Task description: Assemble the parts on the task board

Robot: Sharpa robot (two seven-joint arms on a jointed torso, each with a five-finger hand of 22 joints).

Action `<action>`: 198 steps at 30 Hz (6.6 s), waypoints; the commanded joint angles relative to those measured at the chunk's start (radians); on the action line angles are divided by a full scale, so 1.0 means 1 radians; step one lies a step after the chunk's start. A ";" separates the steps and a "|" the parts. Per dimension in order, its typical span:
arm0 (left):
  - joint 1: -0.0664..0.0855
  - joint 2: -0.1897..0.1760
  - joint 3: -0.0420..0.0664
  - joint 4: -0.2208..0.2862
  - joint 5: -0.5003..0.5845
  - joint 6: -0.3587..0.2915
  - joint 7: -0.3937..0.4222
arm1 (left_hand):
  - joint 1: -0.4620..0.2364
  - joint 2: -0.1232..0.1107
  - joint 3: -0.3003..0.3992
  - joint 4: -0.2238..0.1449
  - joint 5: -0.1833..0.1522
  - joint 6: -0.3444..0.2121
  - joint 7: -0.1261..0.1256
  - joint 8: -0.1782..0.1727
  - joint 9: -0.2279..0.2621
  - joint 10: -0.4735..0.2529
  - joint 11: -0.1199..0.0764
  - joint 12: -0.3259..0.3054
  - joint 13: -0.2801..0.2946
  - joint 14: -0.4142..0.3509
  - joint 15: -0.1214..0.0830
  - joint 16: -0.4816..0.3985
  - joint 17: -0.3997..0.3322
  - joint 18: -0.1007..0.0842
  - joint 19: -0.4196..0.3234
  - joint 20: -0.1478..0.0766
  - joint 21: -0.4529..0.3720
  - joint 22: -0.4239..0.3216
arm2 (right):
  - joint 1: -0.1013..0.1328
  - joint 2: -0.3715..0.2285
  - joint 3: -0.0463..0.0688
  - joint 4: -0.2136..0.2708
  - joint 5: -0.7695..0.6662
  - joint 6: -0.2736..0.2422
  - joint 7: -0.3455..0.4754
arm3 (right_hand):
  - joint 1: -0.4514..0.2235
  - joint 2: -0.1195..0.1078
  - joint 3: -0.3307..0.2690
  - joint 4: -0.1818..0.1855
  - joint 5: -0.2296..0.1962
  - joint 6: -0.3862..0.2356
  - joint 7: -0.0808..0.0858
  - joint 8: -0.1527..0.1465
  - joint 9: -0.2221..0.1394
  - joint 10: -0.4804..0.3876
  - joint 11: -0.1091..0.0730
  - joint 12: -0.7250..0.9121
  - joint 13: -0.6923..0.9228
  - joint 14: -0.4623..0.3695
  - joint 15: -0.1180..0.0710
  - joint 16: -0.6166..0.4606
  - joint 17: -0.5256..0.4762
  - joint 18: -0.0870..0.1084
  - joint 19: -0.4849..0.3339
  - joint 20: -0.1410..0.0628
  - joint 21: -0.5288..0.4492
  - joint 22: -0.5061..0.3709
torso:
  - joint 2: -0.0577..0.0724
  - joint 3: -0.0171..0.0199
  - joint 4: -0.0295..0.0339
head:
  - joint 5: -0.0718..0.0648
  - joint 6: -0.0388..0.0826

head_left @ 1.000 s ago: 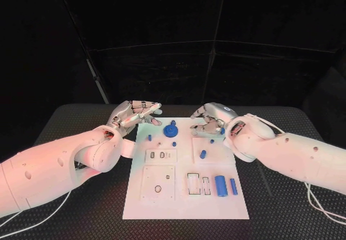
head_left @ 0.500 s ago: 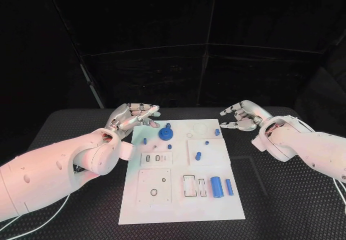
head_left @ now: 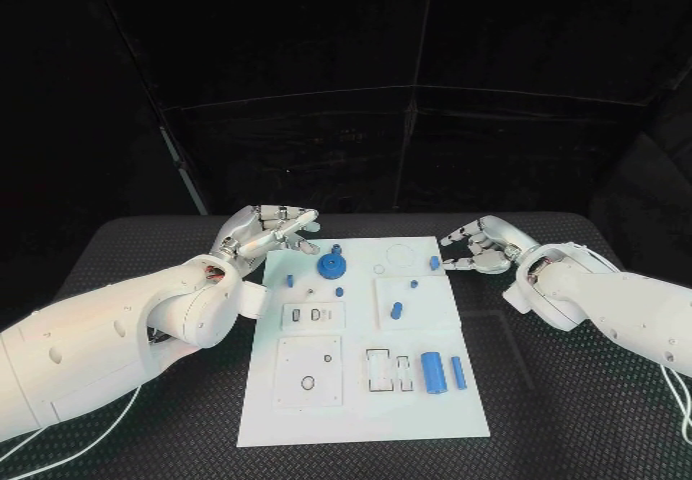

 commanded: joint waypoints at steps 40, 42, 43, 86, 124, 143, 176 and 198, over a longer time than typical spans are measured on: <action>0.001 0.003 0.001 -0.006 -0.003 0.015 0.005 | 0.010 0.003 -0.001 -0.010 0.000 -0.001 0.006 -0.005 0.000 -0.001 0.002 -0.006 -0.001 -0.007 0.000 0.002 0.004 0.009 -0.009 -0.002 -0.006 0.000 | -0.006 0.056 0.001 -0.045 -0.023 0.064 -0.001 | 0.000 0.056 0.013 -0.027 0.001 0.087 -0.019 0.036 0.007 0.016 -0.015 0.018 0.140 0.088 -0.010 0.003 0.199 0.002 0.012 -0.009 0.006 0.023 | -0.001 -0.0003 -0.0008 | 0.003 -0.010; 0.001 0.003 0.001 -0.006 -0.003 0.015 0.005 | 0.010 0.003 -0.001 -0.010 0.000 -0.001 0.006 -0.005 0.000 -0.001 0.002 -0.006 -0.001 -0.007 0.000 0.002 0.004 0.009 -0.009 -0.002 -0.006 0.000 | -0.007 0.058 0.001 -0.045 -0.026 0.066 -0.001 | 0.000 0.056 0.014 -0.028 0.001 0.089 -0.019 0.036 0.007 0.017 -0.016 0.019 0.140 0.088 -0.011 0.002 0.199 0.001 0.013 -0.009 0.007 0.024 | -0.001 -0.0001 -0.0011 | 0.003 -0.011; 0.001 0.003 0.001 -0.006 -0.003 0.015 0.004 | 0.010 0.003 -0.001 -0.010 0.000 -0.001 0.006 -0.005 0.000 -0.001 0.002 -0.006 -0.001 -0.007 0.000 0.002 0.004 0.009 -0.009 -0.002 -0.006 0.000 | -0.007 0.058 0.001 -0.045 -0.027 0.066 -0.001 | 0.000 0.056 0.014 -0.028 0.001 0.089 -0.019 0.036 0.007 0.017 -0.016 0.019 0.140 0.088 -0.011 0.002 0.199 0.001 0.013 -0.009 0.007 0.024 | -0.001 -0.0001 -0.0011 | 0.003 -0.011; 0.001 -0.005 0.001 -0.007 -0.003 0.018 0.000 | 0.010 0.004 -0.002 -0.010 0.000 -0.001 0.006 -0.005 0.000 -0.001 0.002 -0.006 -0.001 -0.007 0.000 0.002 0.006 0.009 -0.009 -0.002 -0.006 0.000 | -0.009 0.037 0.002 0.036 -0.039 -0.053 -0.010 | -0.013 0.145 0.121 -0.062 -0.093 0.174 -0.047 0.053 0.003 0.033 -0.041 0.033 0.158 0.095 -0.034 0.013 0.232 -0.007 0.039 -0.032 0.029 0.068 | -0.006 -0.0011 -0.0024 | 0.004 -0.020; 0.002 -0.011 0.001 -0.027 0.010 0.016 0.008 | 0.009 0.005 -0.004 -0.011 0.000 0.001 0.005 -0.005 0.001 0.001 0.002 -0.005 -0.001 -0.009 0.000 0.001 0.008 0.010 -0.009 -0.002 -0.006 0.000 | -0.038 0.328 -0.018 0.225 -0.337 -0.031 -0.357 | -0.037 0.137 0.133 -0.066 -0.111 0.183 -0.051 0.053 0.003 0.021 -0.044 0.017 0.142 0.096 -0.036 0.014 0.235 -0.007 0.038 -0.033 0.026 0.065 | -0.026 -0.0172 0.0133 | 0.038 -0.059; 0.002 -0.005 0.001 -0.030 0.010 0.016 0.005 | 0.008 0.005 -0.005 -0.011 0.000 0.002 0.005 -0.004 0.001 0.002 0.001 -0.004 -0.001 -0.009 0.000 0.002 0.009 0.010 -0.009 -0.002 -0.006 0.000 | -0.064 0.347 -0.024 0.207 -0.392 0.024 -0.373 | -0.044 0.131 0.133 -0.067 -0.114 0.186 -0.052 0.054 0.003 0.021 -0.045 0.017 0.142 0.095 -0.036 0.013 0.233 -0.006 0.036 -0.034 0.023 0.061 | -0.026 -0.0168 0.0136 | 0.044 -0.073; 0.002 0.001 0.001 -0.036 0.010 0.021 0.003 | 0.008 0.005 -0.005 -0.011 0.000 0.002 0.005 -0.004 0.001 0.002 0.001 -0.004 -0.001 -0.009 0.000 0.002 0.009 0.010 -0.009 -0.002 -0.006 0.000 | -0.070 0.324 -0.049 0.204 -0.447 0.055 -0.400 | -0.055 0.121 0.134 -0.069 -0.109 0.183 -0.052 0.052 0.002 0.017 -0.045 0.012 0.138 0.094 -0.037 0.012 0.228 -0.005 0.033 -0.035 0.019 0.054 | -0.025 -0.0161 0.0134 | 0.047 -0.086; 0.002 0.004 0.001 -0.039 0.010 0.023 0.003 | 0.008 0.005 -0.005 -0.011 0.000 0.002 0.005 -0.004 0.001 0.002 0.001 -0.004 -0.001 -0.009 0.000 0.002 0.009 0.010 -0.009 -0.002 -0.006 0.000 | -0.070 0.325 -0.049 0.210 -0.488 0.032 -0.423 | -0.065 0.110 0.138 -0.074 -0.090 0.182 -0.050 0.049 0.001 0.015 -0.044 0.010 0.136 0.094 -0.037 0.012 0.228 -0.005 0.034 -0.035 0.018 0.055 | -0.026 -0.0177 0.0140 | 0.044 -0.089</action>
